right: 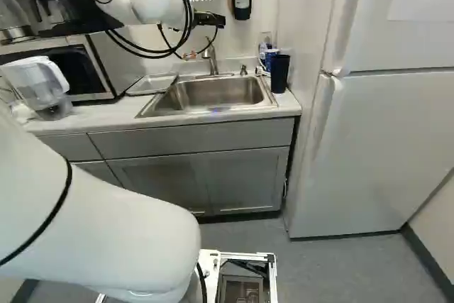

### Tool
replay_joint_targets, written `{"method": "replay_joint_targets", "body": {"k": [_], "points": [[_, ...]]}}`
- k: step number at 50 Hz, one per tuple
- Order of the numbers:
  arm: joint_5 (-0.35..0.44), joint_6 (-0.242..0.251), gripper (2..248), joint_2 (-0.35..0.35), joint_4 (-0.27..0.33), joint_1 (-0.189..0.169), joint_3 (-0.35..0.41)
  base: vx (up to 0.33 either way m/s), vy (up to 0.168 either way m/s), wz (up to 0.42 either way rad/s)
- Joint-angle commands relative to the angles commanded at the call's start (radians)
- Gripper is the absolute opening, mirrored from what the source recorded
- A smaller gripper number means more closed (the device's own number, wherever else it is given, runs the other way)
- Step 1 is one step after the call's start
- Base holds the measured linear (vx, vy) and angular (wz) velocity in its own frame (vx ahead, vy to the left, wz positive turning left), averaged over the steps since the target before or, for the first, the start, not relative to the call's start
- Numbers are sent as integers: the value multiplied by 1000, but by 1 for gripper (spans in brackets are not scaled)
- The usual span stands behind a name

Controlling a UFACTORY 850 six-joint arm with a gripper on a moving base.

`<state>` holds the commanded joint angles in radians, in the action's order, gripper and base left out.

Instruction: Rinse the cup and place it in the tray

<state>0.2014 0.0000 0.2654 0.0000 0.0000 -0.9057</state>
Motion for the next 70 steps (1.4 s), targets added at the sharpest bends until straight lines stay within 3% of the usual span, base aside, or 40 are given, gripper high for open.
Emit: {"method": "replay_joint_targets", "body": {"k": [18, 41, 70], "points": [[0, 0, 247, 0, 0, 0, 0, 113, 21, -242], [0, 0, 247, 0, 0, 0, 0, 97, 59, -12], [0, 0, 247, 0, 0, 0, 0, 4, 1, -2]]}}
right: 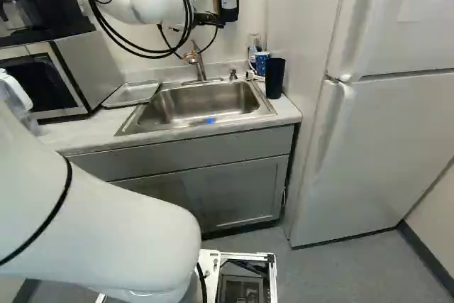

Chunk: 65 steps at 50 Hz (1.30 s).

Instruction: Rinse the cup and place it in the tray

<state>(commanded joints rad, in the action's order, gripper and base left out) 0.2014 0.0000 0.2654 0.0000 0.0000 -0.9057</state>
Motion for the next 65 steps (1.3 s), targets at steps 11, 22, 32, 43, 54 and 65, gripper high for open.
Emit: {"method": "replay_joint_targets", "body": {"k": [11, 22, 32, 43, 54, 65], "points": [[0, 0, 247, 0, 0, 0, 0, 0, 0, 0], [0, 0, 247, 0, 0, 0, 0, 0, 0, 0], [0, 0, 247, -6, 0, 0, -5, 0, 0, 0], [-5, 0, 247, -43, 0, 0, -38, 0, 0, 0], [-20, 0, 247, -85, 0, 2, -75, 0, 0, 0], [-39, 0, 247, -126, 0, 8, -112, 0, 0, 0]]}}
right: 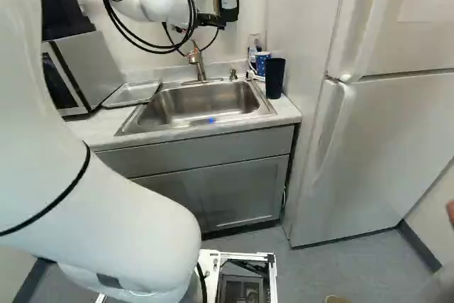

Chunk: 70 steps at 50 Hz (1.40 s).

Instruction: Rinse the cup and place it in the tray

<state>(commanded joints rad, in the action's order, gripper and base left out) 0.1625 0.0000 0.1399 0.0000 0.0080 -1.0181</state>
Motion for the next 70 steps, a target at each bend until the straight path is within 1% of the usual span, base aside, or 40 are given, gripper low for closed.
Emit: {"method": "replay_joint_targets", "body": {"k": [44, 70], "points": [[-56, 0, 247, -167, 0, 21, -160, 0, 0, 0], [-85, 0, 247, -272, 0, 27, -231, 0, 0, 0]]}}
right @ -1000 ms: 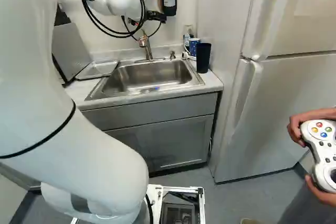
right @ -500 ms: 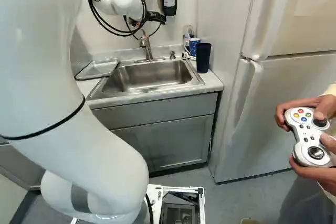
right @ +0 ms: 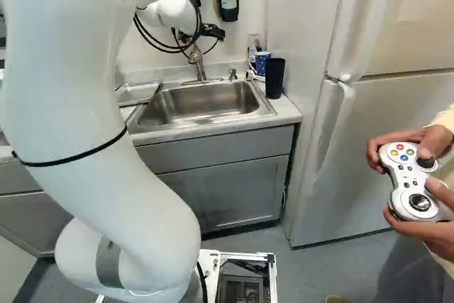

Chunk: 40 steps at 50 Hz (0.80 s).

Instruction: Rinse the cup and place it in the tray

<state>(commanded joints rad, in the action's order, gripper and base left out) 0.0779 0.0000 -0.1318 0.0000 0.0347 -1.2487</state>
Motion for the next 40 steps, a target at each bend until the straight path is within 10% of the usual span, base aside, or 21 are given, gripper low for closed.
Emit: {"method": "replay_joint_targets", "body": {"k": [40], "points": [[-50, 0, 247, -73, -10, -1, -79, 0, 0, 0]]}}
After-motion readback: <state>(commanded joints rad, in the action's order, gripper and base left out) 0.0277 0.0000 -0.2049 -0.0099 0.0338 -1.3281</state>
